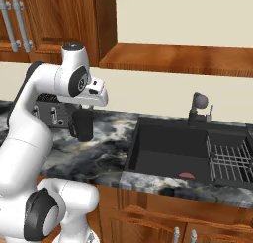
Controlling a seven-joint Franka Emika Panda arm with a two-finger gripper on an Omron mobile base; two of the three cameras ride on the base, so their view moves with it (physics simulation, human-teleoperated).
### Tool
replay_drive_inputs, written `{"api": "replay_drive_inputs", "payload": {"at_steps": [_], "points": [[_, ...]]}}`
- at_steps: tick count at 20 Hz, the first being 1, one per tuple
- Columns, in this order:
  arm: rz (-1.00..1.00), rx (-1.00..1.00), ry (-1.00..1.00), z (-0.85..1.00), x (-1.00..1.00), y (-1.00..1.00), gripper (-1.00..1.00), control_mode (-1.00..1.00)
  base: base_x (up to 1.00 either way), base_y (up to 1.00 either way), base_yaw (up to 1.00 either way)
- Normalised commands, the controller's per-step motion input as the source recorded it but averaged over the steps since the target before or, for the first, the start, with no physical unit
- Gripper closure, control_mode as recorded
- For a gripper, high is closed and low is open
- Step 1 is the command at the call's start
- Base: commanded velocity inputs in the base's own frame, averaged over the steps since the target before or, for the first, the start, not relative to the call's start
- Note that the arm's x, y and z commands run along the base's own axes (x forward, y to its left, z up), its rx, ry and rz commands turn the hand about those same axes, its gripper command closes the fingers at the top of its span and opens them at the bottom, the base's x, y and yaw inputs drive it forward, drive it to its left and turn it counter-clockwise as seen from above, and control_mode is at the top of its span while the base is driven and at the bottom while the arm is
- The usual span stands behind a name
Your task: Turn on the sink faucet and place the jug under the water for a few seconds to fill it up.
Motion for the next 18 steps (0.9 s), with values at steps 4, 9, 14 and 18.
{"api": "replay_drive_inputs", "payload": {"at_steps": [4,9,14,18], "points": [[0.0,0.0,0.0,0.0,0.0,0.0,-1.0,1.0,0.0,0.0,0.0],[0.0,0.0,0.0,0.0,0.0,0.0,-1.0,1.0,0.0,-0.52,0.0],[0.0,0.0,0.0,0.0,0.0,0.0,-1.0,1.0,0.0,-0.78,0.0],[0.0,0.0,0.0,0.0,0.0,0.0,-1.0,1.0,0.0,-0.58,0.0]]}}
